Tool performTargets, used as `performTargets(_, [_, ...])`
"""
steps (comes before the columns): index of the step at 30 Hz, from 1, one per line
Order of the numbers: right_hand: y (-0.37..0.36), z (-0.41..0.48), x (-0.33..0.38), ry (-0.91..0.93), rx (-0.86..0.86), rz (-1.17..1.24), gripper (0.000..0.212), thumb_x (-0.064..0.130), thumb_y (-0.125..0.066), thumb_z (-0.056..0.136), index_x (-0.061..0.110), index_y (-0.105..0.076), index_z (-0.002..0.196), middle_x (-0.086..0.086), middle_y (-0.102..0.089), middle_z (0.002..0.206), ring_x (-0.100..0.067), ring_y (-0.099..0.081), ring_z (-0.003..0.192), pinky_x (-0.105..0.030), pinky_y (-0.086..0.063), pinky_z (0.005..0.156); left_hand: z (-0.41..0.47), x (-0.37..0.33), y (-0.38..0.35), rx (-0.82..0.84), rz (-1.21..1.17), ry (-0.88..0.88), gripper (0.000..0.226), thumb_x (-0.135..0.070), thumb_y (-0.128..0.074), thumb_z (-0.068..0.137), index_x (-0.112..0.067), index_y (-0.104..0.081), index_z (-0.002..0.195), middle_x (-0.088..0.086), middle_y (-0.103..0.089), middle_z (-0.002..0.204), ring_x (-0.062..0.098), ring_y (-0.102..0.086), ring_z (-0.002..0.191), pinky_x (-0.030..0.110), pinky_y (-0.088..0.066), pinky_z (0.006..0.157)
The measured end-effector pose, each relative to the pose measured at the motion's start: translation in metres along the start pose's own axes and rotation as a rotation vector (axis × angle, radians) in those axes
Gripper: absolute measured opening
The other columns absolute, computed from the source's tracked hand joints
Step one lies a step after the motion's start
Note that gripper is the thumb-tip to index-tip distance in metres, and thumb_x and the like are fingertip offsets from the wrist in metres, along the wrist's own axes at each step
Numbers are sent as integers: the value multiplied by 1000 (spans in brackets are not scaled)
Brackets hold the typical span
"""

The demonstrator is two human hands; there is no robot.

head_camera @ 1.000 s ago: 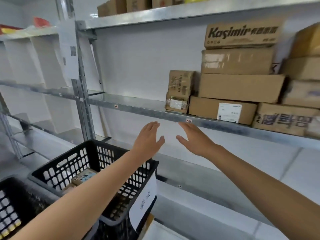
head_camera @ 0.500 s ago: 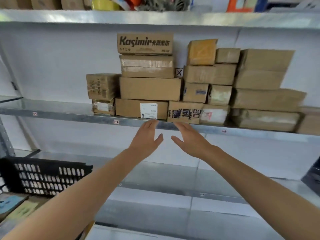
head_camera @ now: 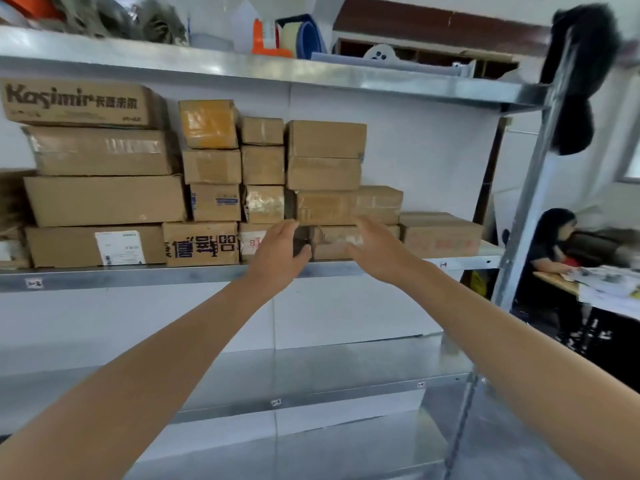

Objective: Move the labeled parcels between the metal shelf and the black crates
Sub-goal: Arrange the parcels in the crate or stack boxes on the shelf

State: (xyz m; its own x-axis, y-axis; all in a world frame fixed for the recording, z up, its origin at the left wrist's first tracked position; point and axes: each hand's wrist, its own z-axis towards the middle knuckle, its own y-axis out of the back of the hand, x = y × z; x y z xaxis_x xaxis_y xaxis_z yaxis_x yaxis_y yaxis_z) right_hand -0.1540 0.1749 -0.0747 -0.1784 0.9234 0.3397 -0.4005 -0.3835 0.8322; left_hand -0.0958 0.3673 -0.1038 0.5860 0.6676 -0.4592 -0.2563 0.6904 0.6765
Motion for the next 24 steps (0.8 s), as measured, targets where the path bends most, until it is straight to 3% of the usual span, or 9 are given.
performTargets(3, [19, -4, -25, -22, -14, 22, 60, 35, -49, 103, 15, -27, 155, -8, -28, 161, -27, -26, 148, -41, -25, 117, 13, -15, -12, -24, -24, -6, 57, -28, -54, 99, -7, -35, 148, 10, -36, 153, 24, -36, 139, 23, -27, 108])
performTargets(6, [31, 3, -38, -14, -3, -17, 59, 32, -49, 104, 10, -28, 154, -12, -30, 160, -29, -29, 146, -42, -28, 118, 29, -22, -11, -58, -50, 5, 59, -28, -55, 98, -7, -33, 150, 9, -37, 153, 21, -35, 138, 17, -22, 101])
performTargets(11, [44, 34, -38, -13, -50, 62, 52, 31, -50, 103, 7, -37, 147, -14, -41, 151, -30, -37, 141, -44, -35, 113, 59, -26, 2, -142, -85, 63, 64, -27, -57, 97, -5, -30, 150, 12, -41, 148, 23, -39, 135, 20, -26, 99])
performTargets(15, [51, 62, -33, -6, -82, 88, 65, 39, -47, 103, 12, -23, 157, -8, -26, 162, -27, -26, 149, -44, -26, 120, 82, -26, 10, -204, -146, 62, 57, -22, -57, 96, -7, -35, 147, 10, -45, 141, 23, -43, 130, 22, -32, 99])
performTargets(19, [55, 92, -28, -55, -97, 125, 71, 47, -45, 103, 17, -15, 159, -3, -19, 166, -23, -25, 150, -45, -25, 121, 96, -27, 13, -166, -169, 94, 63, -23, -55, 98, -6, -26, 152, 12, -37, 148, 24, -45, 129, 28, -39, 104])
performTargets(21, [55, 108, -29, -91, -92, 149, 75, 50, -44, 102, 18, -9, 160, -2, -15, 167, -23, -21, 152, -48, -24, 121, 104, -25, 12, -186, -202, 98, 59, -21, -54, 98, -6, -31, 150, 13, -40, 144, 19, -50, 117, 27, -44, 96])
performTargets(24, [52, 131, -28, -127, -83, 243, 77, 50, -45, 102, 15, -9, 160, -4, -18, 166, -24, -24, 151, -42, -28, 118, 119, -21, 13, -192, -236, 136, 55, -21, -54, 97, -4, -35, 147, 10, -44, 139, 10, -50, 92, 11, -40, 71])
